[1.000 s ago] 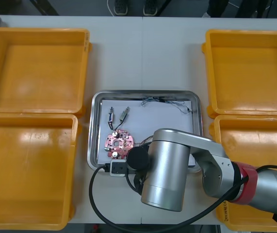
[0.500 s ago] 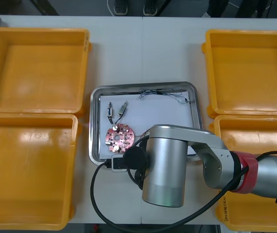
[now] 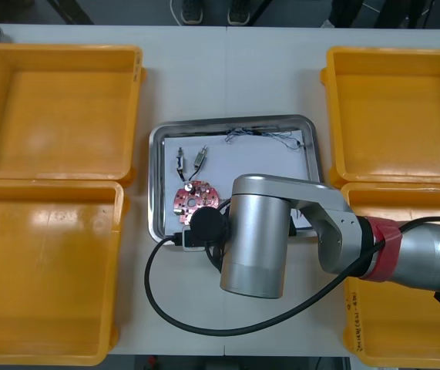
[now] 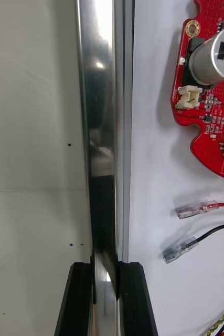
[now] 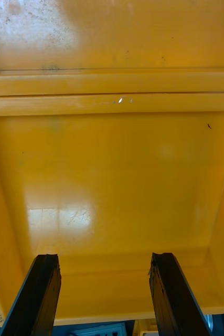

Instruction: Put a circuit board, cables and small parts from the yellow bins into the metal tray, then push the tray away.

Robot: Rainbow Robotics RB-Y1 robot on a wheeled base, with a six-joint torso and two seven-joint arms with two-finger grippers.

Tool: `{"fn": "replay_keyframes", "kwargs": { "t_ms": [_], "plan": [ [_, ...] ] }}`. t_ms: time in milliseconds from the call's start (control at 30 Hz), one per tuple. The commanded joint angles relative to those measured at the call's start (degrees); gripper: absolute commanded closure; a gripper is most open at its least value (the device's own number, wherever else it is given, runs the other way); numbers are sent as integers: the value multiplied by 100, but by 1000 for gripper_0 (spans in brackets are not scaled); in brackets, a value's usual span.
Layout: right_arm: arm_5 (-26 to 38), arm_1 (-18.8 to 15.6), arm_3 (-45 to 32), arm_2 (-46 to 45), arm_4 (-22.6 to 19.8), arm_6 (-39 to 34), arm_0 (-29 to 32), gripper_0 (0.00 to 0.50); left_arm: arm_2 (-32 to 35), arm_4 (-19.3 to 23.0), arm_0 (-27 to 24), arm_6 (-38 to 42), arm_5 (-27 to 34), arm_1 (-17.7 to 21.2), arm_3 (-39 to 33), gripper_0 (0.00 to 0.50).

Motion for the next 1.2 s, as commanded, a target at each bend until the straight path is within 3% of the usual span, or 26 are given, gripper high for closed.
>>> {"fn": "replay_keyframes", "kwargs": {
  "t_ms": [33, 633, 1200],
  "plan": [
    [-51, 72, 50, 50, -25, -171, -362, 500, 199, -51, 105, -386, 34, 272, -166, 0],
    [-87, 388, 639, 59, -34, -145, -872, 500, 199, -51, 105, -386, 34, 272, -166, 0],
    [-218, 476, 1175, -108, -43, -83, -1188, 500, 199, -51, 105, -386, 34, 272, -166, 0]
  ]
}}
